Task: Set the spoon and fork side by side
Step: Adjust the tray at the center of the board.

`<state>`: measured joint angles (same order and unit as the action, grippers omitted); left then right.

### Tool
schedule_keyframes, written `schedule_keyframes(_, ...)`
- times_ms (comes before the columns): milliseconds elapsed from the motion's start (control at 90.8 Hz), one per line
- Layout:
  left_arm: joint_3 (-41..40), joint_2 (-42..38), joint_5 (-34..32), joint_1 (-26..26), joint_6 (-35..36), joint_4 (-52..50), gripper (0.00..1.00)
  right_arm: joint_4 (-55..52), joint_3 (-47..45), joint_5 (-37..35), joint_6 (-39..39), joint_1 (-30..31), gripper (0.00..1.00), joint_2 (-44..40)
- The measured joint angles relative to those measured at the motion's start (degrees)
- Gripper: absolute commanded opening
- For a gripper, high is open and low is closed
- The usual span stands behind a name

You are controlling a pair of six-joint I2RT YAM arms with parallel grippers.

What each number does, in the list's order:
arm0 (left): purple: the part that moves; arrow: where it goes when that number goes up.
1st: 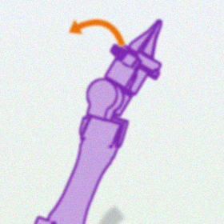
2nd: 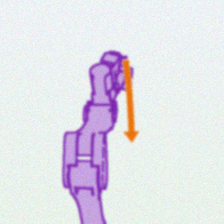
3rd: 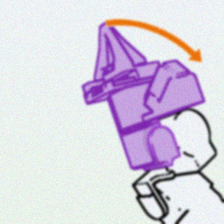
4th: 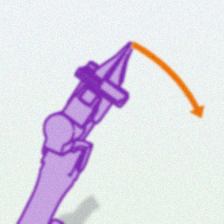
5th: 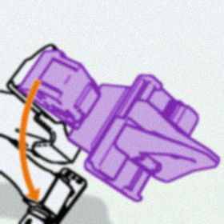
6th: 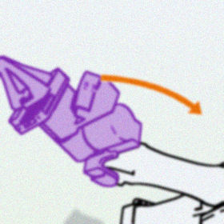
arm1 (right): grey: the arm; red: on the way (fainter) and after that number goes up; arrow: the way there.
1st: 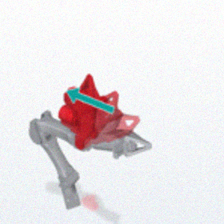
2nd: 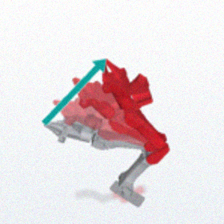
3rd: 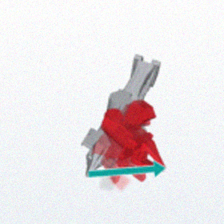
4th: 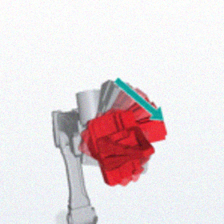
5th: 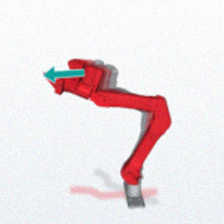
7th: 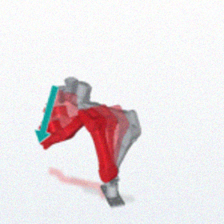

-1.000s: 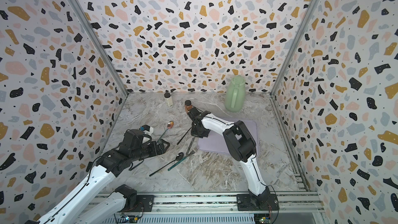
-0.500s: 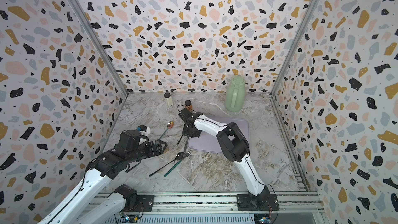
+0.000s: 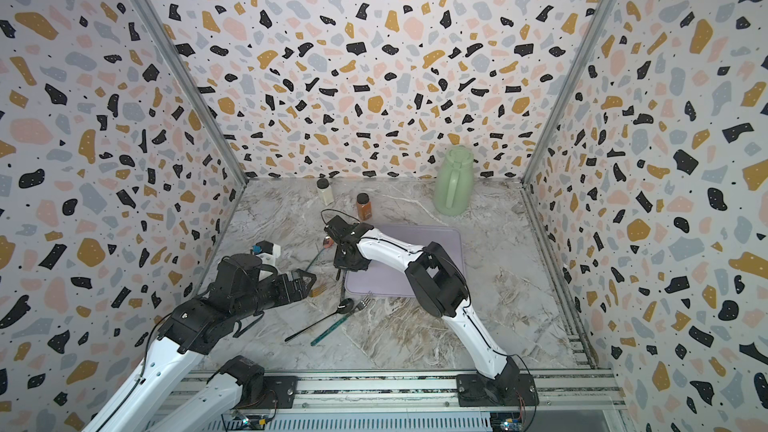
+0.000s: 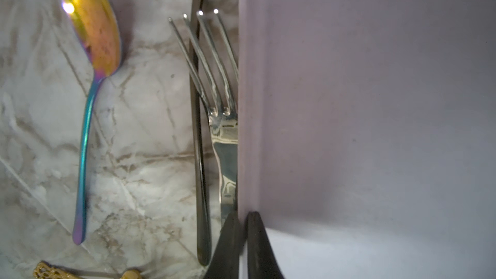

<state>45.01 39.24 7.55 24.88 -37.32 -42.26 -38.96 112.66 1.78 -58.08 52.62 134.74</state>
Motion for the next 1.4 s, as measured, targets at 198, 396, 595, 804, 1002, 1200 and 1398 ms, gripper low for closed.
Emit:
schedule_keyframes(198,0.0,-1.2,-0.4,0.0,0.1,-1.7,0.96,0.5,4.1,0.2,-0.7,1.9,0.0,2.8)
schedule_keyframes(396,1.0,-2.0,-0.9,0.0,0.2,-3.6,0.96,0.5,6.8,0.2,-1.1,2.7,0.0,4.4)
schedule_keyframes(595,1.1,-2.8,-1.0,0.0,0.2,-4.0,0.96,0.9,7.0,0.2,-1.6,3.0,0.0,4.6)
schedule_keyframes(804,1.1,-2.8,-1.1,0.0,0.2,-4.1,0.96,1.4,7.0,0.2,-1.9,3.2,0.0,4.7)
schedule_keyframes(1002,1.1,-2.8,-1.1,0.0,0.2,-4.2,0.96,1.7,7.0,0.2,-2.1,3.6,0.0,4.7)
schedule_keyframes(1200,1.3,-3.0,-1.4,0.0,0.2,-4.8,0.96,1.7,7.9,0.2,-2.2,4.2,0.04,4.9)
schedule_keyframes(1398,2.6,-3.3,-1.9,0.0,0.2,-6.2,0.96,1.9,9.2,0.3,-2.1,4.4,0.18,4.9)
